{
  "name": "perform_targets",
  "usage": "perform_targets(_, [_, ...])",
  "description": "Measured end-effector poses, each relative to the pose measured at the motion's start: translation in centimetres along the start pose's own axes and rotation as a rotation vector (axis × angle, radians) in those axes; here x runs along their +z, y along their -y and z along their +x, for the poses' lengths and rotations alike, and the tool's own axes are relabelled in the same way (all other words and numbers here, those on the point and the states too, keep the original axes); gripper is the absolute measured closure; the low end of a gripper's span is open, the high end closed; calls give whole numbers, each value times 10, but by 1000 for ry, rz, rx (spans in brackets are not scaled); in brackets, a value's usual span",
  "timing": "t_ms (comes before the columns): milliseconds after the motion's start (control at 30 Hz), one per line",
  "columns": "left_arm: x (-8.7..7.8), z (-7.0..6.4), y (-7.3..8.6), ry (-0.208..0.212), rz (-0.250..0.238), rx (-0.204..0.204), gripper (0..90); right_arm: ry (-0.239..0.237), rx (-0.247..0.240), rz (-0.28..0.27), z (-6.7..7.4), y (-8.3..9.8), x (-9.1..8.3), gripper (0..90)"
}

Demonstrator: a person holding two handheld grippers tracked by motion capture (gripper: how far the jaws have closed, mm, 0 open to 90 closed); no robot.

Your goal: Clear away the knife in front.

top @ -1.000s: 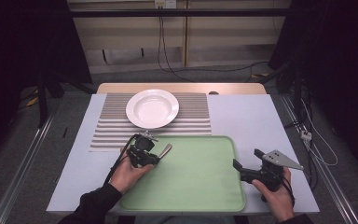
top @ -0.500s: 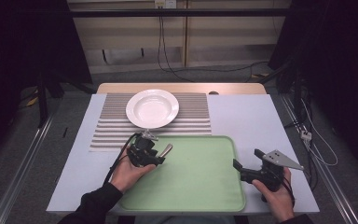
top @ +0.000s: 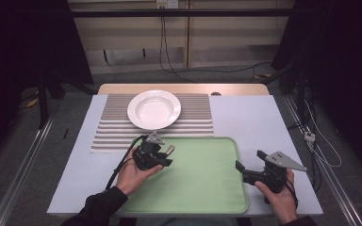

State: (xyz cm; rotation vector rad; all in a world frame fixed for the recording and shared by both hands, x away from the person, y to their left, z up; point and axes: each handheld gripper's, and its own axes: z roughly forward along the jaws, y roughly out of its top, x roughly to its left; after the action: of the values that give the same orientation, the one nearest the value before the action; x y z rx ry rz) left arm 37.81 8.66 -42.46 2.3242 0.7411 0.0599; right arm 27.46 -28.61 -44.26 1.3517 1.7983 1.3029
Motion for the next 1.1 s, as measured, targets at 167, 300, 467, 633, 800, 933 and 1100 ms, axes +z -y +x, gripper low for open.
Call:
perform_targets(167, [11, -6, 1, -34, 79, 43, 900, 0, 2, 1, 0, 0, 0, 56])
perform_targets(300, [15, -5, 2, -38, 70, 17, 900, 0, 2, 1, 0, 0, -1, 55])
perform_targets(467, [14, -6, 2, -75, 82, 60, 900, 0, 2, 2, 0, 0, -1, 55])
perform_targets(633, [14, -3, 3, -104, 79, 53, 900, 0, 2, 2, 0, 0, -1, 55])
perform_targets(800, [13, 1, 3, -131, 77, 54, 900, 2, 1, 1, 0, 1, -1, 55])
perform_targets(933, [12, 3, 3, -121, 85, 66, 900, 2, 1, 3, 0, 1, -1, 55])
perform_targets(1100, [12, 3, 5, -164, 64, 59, 900, 1, 1, 3, 0, 1, -1, 55])
